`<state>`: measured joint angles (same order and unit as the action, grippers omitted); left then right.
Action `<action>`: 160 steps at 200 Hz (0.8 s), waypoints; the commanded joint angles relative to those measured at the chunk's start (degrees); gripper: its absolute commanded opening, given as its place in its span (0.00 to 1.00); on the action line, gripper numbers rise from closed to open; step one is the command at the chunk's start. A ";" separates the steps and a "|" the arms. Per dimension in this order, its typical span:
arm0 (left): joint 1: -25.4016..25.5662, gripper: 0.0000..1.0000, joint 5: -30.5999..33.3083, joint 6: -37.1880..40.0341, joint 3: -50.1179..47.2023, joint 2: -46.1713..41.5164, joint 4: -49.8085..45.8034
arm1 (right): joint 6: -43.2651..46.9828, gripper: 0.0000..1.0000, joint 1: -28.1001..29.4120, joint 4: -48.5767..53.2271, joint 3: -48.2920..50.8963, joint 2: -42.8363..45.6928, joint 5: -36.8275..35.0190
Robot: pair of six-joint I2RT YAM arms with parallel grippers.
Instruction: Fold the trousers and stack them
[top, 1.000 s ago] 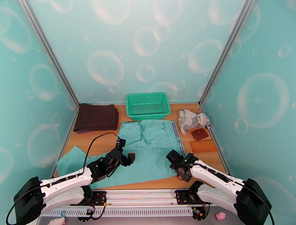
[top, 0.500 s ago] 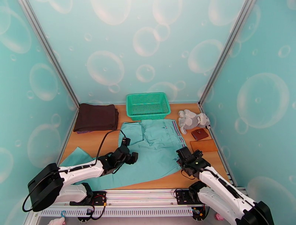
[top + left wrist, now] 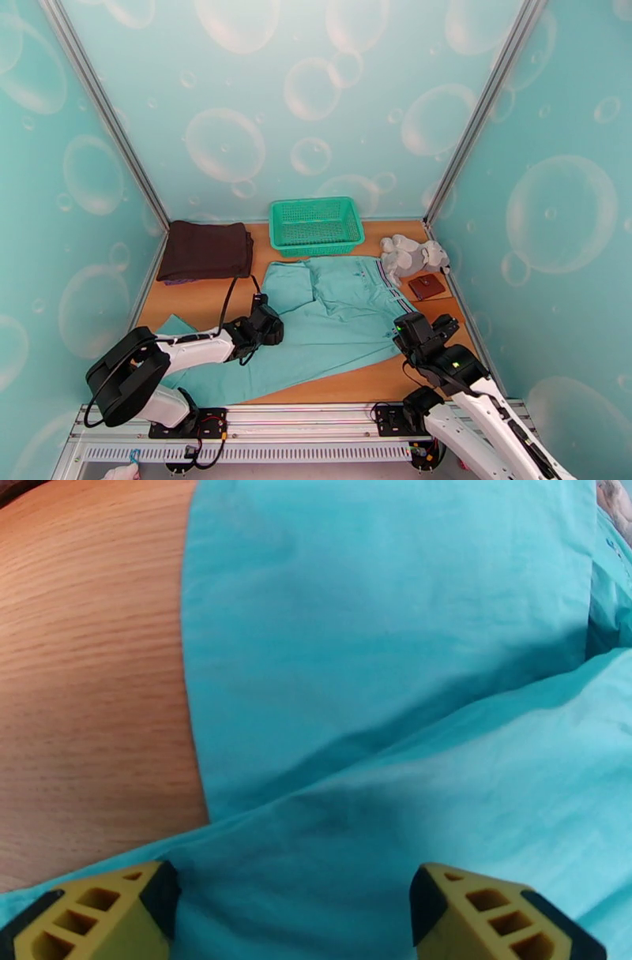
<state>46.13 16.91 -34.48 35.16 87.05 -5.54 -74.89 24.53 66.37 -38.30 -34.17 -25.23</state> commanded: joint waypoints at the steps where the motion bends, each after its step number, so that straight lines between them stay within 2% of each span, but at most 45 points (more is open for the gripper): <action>1: -0.43 0.82 -5.72 3.02 2.54 4.76 2.95 | -0.90 0.00 -0.54 4.20 -1.30 0.66 -3.83; 7: -0.43 0.82 -6.73 3.44 3.36 6.07 3.30 | -0.09 0.02 -0.54 3.53 -1.12 0.85 -3.48; 17: -0.43 0.81 -8.50 4.62 4.16 8.09 4.52 | 0.94 0.24 -0.55 2.70 -1.14 0.86 -2.71; 28: -0.56 0.81 -9.48 5.86 5.00 9.84 5.67 | 2.31 0.42 -0.15 1.29 -1.33 0.77 -2.13; 44: -0.78 0.80 -14.18 9.35 5.90 11.33 8.96 | 4.41 0.54 1.24 -2.45 -1.81 0.98 -2.07; 57: -1.25 0.79 -17.73 10.36 7.38 11.79 9.29 | 7.59 0.58 2.86 -9.31 -1.69 0.33 -0.80; 67: -1.54 0.77 -17.34 10.02 9.46 11.25 6.40 | 10.26 0.60 3.65 -15.20 -1.77 -1.82 0.84; 85: -1.69 0.75 -9.84 7.59 11.75 7.09 -1.16 | 16.99 0.61 4.12 -27.97 -1.65 -10.20 7.78; 100: -2.27 0.75 -4.58 6.55 11.59 1.34 -5.26 | 23.04 0.61 5.70 -41.11 -1.70 -21.67 16.34; 110: -2.88 0.74 1.08 4.91 12.05 -2.28 -9.59 | 26.71 0.61 7.60 -48.43 -3.01 -28.99 20.32; 132: -6.28 0.70 14.63 -4.89 13.65 -6.57 -24.44 | 33.72 0.61 9.54 -56.27 -8.02 -42.94 26.93; 145: -9.93 0.69 15.96 -9.69 12.34 -6.74 -30.55 | 36.31 0.61 9.60 -63.70 -7.06 -47.27 33.25; 160: -13.81 0.65 14.53 -11.97 9.32 -6.32 -31.98 | 39.00 0.61 9.69 -70.00 -5.51 -50.72 37.46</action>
<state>37.32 25.15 -37.60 47.90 79.64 -23.38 -45.47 34.00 12.88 -44.47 -81.38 0.45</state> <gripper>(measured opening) 0.682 0.609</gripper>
